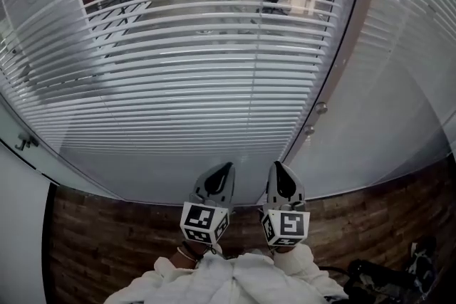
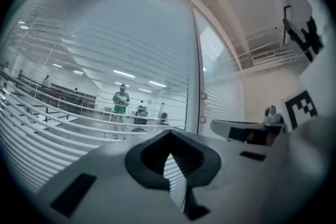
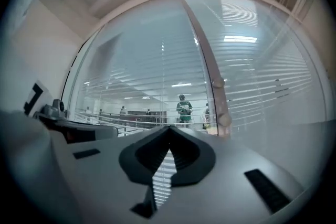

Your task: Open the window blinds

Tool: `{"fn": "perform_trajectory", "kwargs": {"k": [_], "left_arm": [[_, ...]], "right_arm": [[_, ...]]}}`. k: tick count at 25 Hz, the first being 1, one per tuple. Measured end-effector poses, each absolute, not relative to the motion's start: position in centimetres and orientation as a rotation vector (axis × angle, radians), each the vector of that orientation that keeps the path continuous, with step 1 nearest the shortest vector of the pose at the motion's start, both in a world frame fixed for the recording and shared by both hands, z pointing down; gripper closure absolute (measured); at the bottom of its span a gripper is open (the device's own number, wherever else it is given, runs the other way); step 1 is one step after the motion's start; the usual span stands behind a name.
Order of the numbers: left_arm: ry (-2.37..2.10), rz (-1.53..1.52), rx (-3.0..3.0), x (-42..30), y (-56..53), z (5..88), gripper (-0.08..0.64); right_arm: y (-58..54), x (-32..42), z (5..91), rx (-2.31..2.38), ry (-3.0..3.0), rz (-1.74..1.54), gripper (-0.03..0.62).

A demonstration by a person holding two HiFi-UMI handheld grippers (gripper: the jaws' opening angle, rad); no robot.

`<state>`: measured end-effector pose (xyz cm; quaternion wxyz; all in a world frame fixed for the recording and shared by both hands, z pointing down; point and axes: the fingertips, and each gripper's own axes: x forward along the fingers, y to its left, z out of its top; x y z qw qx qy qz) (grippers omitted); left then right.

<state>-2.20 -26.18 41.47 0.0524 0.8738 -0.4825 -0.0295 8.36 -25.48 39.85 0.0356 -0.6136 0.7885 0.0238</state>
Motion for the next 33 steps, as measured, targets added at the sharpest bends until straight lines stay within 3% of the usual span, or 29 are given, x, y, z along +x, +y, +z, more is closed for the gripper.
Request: {"fn": "perform_trajectory", "kwargs": {"k": [33], "left_arm": [[-1.514,-0.075,2.613,-4.6,-26.3,42.1,0.561]], "right_arm": [[-26.3,8.8,41.0,-1.985,2.409,0.033,0.581]]}}
